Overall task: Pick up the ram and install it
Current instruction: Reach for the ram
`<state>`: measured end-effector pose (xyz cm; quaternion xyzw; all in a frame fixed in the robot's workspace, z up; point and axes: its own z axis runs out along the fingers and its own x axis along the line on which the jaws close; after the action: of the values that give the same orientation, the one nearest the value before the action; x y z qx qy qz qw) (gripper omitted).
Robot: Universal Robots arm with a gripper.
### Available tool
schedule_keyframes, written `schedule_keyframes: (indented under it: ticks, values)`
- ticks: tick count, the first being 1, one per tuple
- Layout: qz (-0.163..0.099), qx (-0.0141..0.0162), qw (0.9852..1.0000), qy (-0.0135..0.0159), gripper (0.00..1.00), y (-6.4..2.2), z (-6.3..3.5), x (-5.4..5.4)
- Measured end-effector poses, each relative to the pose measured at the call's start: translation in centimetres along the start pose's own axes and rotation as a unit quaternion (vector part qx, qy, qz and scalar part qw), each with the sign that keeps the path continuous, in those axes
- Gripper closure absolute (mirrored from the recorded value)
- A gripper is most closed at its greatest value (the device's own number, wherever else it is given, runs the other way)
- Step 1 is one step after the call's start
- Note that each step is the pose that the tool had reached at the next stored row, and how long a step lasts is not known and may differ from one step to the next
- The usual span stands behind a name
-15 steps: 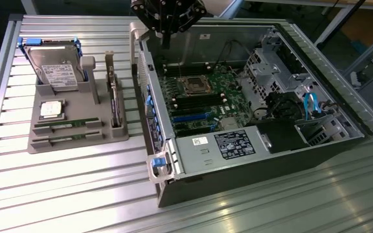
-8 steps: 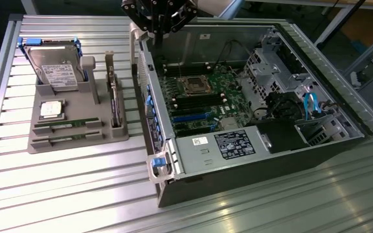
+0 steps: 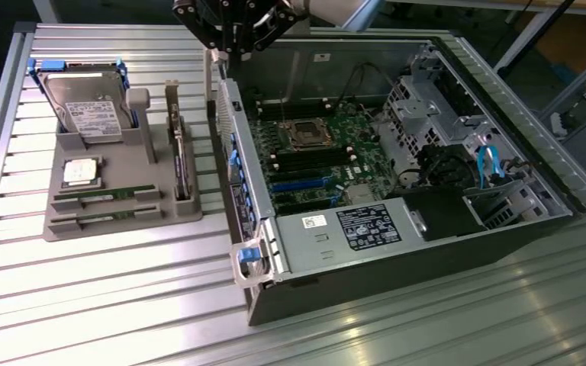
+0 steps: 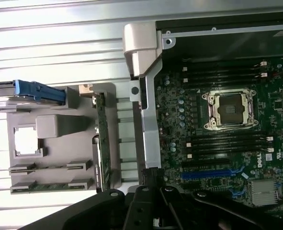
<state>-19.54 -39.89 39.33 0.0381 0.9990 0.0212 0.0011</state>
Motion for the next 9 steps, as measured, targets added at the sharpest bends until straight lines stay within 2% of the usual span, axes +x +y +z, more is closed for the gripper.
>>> schedule_keyframes:
  ticks: [9]
  values:
    - [0.000, 0.0001, 1.0000, 0.0010, 0.90, -0.12, -0.01, 1.5]
